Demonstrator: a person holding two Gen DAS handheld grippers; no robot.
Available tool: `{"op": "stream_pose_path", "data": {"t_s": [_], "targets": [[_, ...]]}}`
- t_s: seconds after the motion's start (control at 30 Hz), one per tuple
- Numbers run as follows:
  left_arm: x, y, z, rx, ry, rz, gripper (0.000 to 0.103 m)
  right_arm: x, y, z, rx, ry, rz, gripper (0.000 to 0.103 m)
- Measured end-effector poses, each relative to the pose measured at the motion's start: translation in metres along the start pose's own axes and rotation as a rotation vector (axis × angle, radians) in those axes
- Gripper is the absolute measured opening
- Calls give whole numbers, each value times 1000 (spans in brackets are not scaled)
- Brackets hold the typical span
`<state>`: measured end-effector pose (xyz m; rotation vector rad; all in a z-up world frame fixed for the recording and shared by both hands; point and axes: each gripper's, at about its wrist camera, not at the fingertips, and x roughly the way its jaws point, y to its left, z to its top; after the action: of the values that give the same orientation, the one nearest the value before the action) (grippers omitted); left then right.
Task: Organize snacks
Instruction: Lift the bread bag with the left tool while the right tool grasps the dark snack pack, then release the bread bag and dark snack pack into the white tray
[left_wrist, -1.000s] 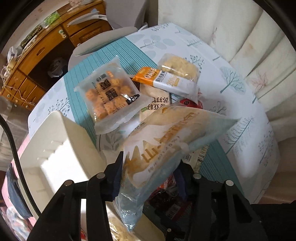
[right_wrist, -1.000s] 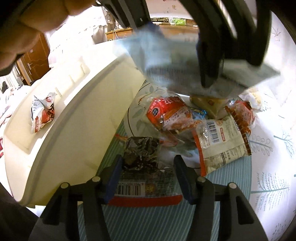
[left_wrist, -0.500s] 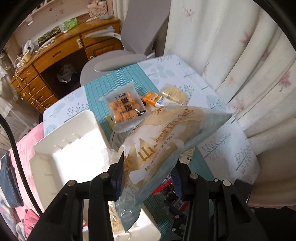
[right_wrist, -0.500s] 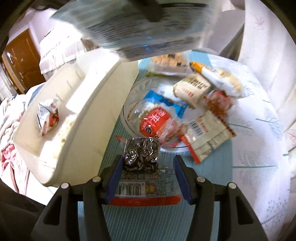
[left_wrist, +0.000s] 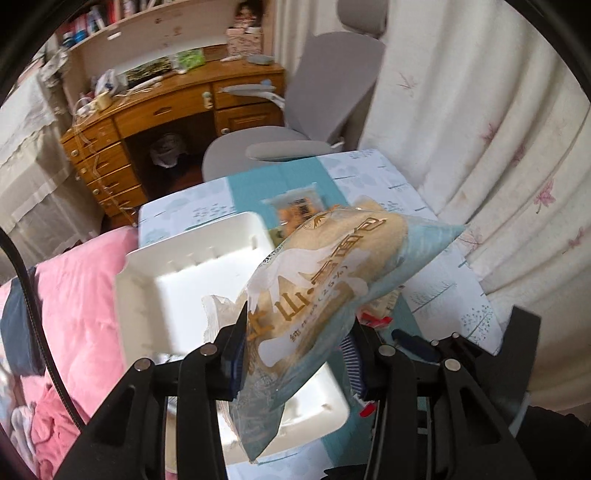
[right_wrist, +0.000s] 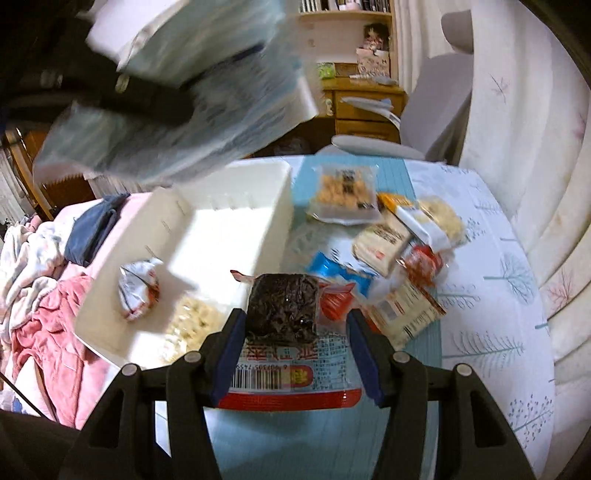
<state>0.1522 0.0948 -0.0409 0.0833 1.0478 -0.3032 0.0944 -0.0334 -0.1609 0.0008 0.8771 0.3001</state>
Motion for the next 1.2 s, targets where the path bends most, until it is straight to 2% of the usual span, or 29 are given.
{"op": "stream_pose_path", "data": {"t_s": [0.23,0.5,0.6,0.63,0.67,0.7,1.03,1.2], "targets": [[-16,44,-31,-81,16,54,42,-4,36,11,-45,-11,63,56],[-8,87,-67,-220,86,88,42,3,65,21,-70,16,149,57],[0,94,-75,-270,117,73,47,6,68,23,-68,27,172,60],[1,96,-77,-287,121,64,58,9,68,24,-64,44,174,62],[2,96,-78,-306,121,59,74,12,67,25,-58,59,167,68],[2,96,-79,-320,119,57,78,13,65,25,-51,65,149,75],[3,59,-68,-399,83,32,79,1,18,25,5,60,165,76],[7,33,-65,-452,69,23,79,-6,-11,23,-7,77,166,76]]}}
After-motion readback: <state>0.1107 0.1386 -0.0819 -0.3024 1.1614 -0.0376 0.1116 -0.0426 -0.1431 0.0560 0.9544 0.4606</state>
